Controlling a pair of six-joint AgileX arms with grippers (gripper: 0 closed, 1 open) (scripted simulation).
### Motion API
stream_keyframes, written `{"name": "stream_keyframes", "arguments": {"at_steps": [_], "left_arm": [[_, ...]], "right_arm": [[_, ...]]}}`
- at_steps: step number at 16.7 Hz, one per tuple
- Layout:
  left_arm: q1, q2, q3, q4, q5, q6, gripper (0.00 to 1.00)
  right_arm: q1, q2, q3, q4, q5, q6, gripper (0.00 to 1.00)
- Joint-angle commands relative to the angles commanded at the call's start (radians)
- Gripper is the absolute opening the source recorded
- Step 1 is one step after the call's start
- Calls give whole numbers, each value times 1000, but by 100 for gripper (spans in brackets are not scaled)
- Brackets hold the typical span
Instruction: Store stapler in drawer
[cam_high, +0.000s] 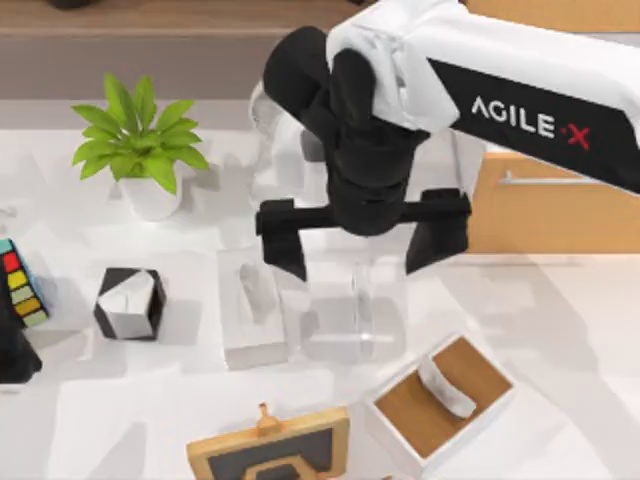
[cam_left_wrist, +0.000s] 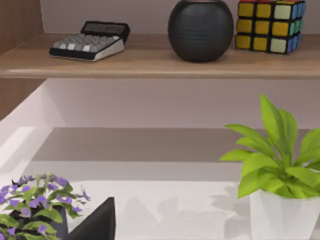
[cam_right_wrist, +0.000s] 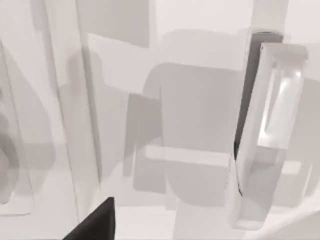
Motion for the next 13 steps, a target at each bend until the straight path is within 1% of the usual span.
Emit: {"name": "stream_keyframes", "arguments": {"at_steps": [3,9,13], "left_arm": [[0,0,0,0,0,0,100],[0,0,0,0,0,0,100],[0,0,0,0,0,0,100]], "right_arm": [[-7,19,23,-53,0,36,100],[-4,16,17,-48,0,34,100],[-35,31,-57,39,2,10,100]]}}
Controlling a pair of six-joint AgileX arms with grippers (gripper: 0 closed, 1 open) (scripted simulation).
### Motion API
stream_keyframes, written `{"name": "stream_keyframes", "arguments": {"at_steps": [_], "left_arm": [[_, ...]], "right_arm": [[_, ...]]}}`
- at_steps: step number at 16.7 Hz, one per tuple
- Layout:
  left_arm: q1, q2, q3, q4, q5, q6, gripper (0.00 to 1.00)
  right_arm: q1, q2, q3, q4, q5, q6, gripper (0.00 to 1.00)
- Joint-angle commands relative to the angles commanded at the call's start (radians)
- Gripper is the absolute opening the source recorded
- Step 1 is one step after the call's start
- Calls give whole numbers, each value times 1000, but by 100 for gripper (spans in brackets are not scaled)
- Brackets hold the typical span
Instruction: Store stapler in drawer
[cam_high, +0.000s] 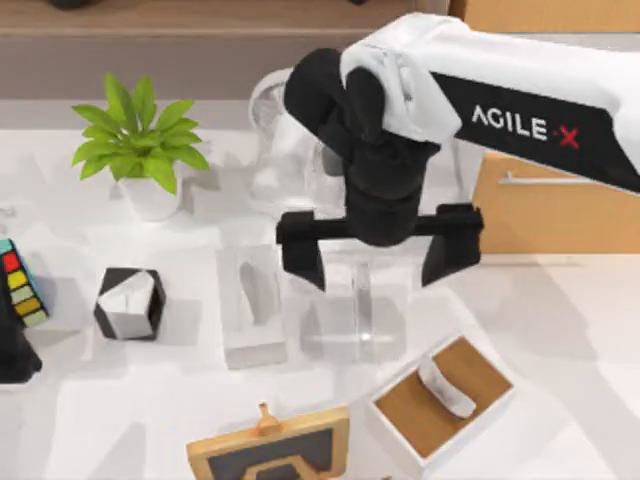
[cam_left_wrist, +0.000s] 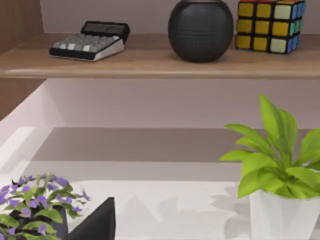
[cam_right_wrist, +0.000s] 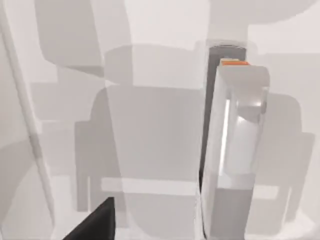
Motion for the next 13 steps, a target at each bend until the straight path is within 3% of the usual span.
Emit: {"name": "stream_keyframes", "arguments": {"at_steps": [5,10,13], "left_arm": [[0,0,0,0,0,0,100],[0,0,0,0,0,0,100],[0,0,0,0,0,0,100]], "right_arm": [[19,42,-96,134,0,19,100],[29,48,-101,149,0,29,100],[29,48,-101,149,0,29,77]]}}
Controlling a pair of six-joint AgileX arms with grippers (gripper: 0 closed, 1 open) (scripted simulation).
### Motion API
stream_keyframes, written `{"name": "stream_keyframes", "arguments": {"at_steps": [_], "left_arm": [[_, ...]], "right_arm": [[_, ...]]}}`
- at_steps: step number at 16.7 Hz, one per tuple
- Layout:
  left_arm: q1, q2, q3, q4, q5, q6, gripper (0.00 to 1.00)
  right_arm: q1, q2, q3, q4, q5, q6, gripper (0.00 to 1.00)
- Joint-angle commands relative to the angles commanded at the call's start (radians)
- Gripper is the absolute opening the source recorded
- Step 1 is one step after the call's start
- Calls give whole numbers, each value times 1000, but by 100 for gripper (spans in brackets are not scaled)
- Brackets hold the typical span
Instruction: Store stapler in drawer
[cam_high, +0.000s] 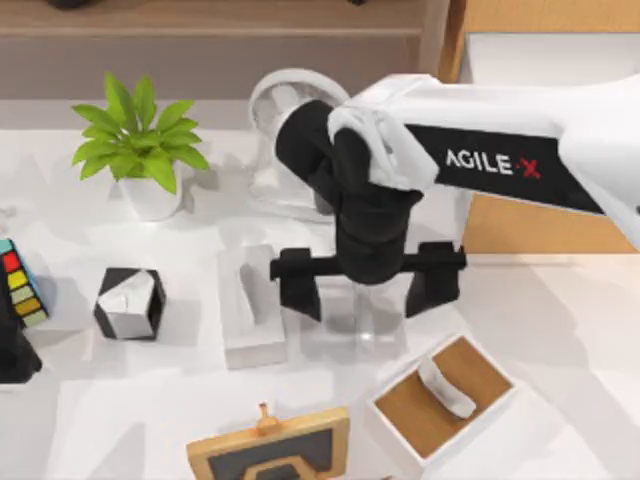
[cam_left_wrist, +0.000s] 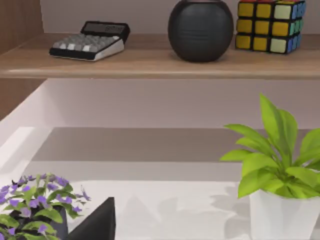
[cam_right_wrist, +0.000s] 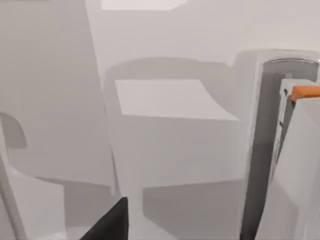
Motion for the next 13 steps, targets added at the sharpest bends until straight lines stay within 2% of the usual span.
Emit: {"name": "stream_keyframes", "arguments": {"at_steps": [10,13], "left_arm": [[0,0,0,0,0,0,100],[0,0,0,0,0,0,100]], "right_arm": [[0,0,0,0,0,0,2],[0,0,0,0,0,0,0]]}}
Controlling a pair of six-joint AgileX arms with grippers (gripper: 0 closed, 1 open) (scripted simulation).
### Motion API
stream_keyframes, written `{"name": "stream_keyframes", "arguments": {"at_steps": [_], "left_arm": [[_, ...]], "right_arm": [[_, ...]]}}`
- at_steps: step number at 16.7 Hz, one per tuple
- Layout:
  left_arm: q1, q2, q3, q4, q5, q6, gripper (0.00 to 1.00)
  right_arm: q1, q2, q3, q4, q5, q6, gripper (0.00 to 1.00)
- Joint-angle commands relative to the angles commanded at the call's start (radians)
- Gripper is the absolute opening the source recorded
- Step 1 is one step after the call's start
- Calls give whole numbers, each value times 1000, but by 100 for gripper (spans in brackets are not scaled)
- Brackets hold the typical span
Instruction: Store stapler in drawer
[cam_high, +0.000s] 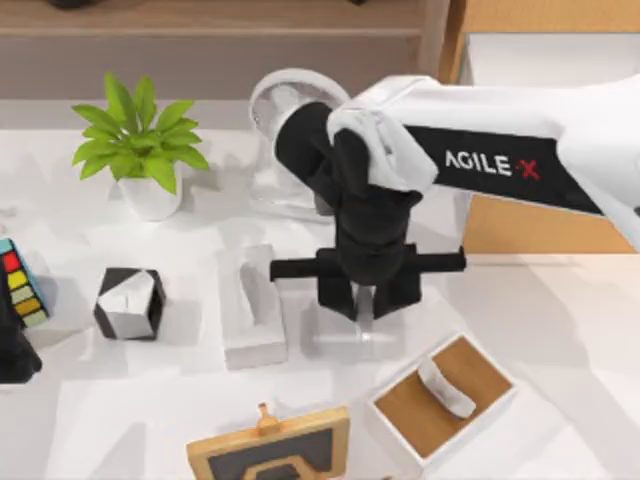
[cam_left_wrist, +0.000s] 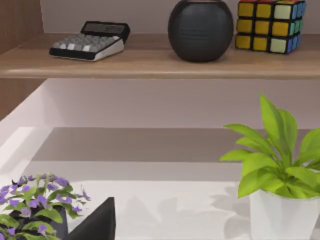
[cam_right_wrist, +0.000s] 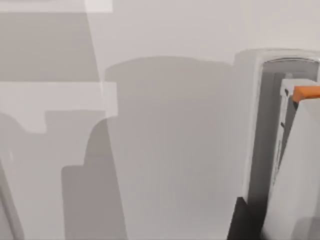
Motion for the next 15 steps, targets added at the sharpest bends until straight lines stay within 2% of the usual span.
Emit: {"name": "stream_keyframes", "arguments": {"at_steps": [7,15], "left_arm": [[0,0,0,0,0,0,100],[0,0,0,0,0,0,100]], "right_arm": [[-3,-2,0,-2,2,0,0],[-1,-93,51,-148,12,7,0]]}}
